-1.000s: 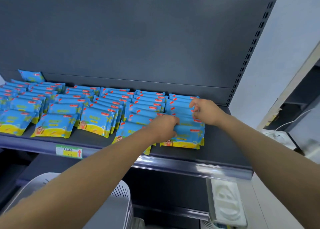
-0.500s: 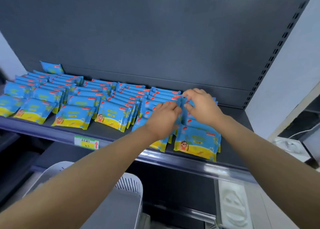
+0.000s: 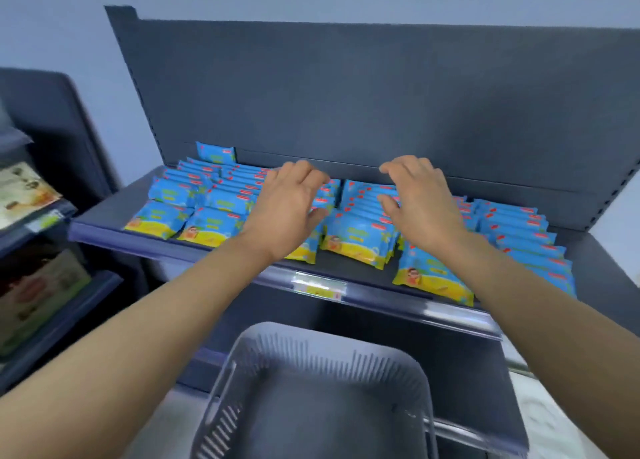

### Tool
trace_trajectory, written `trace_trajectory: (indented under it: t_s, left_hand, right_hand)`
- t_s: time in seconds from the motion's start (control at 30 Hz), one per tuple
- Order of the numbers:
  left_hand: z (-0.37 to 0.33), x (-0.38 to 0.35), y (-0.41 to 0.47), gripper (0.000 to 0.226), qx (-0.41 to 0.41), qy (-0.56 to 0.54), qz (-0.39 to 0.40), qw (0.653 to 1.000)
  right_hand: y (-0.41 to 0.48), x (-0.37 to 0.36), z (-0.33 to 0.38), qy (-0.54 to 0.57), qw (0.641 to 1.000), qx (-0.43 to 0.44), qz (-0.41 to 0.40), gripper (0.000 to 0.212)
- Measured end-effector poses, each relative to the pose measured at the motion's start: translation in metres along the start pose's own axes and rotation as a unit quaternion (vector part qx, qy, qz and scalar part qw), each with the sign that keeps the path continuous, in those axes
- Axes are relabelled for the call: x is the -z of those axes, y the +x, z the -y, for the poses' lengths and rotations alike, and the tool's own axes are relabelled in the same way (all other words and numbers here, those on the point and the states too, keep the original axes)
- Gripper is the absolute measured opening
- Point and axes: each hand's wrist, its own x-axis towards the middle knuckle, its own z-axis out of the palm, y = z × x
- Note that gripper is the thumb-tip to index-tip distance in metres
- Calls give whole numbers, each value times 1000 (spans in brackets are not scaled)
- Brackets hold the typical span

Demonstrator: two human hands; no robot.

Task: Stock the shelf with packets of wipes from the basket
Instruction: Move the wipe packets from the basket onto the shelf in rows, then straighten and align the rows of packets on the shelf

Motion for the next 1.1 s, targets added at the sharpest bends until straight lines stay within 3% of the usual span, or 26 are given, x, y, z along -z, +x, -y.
trace_trajectory:
  t_s: [0.17, 0.37, 0.7, 0.9, 1.1]
  left_hand:
    - [58, 41, -27, 41, -24, 15, -16, 999]
    - [90, 67, -45, 45, -31, 40, -37, 998]
    - [135, 75, -78, 47, 50, 92, -2, 995]
    - [208, 66, -97, 44, 101, 97, 18, 990]
    - [308, 36, -104, 49, 119, 58, 62, 989]
  right_hand:
    - [12, 5, 77, -16, 1000, 22, -5, 39]
    - [24, 17, 112, -36, 998, 48, -9, 41]
    - [40, -17, 145, 25, 996, 88, 3, 42]
    - [66, -55, 184, 15, 993, 114, 30, 40]
    - [107, -107, 239, -4, 995, 86, 55, 43]
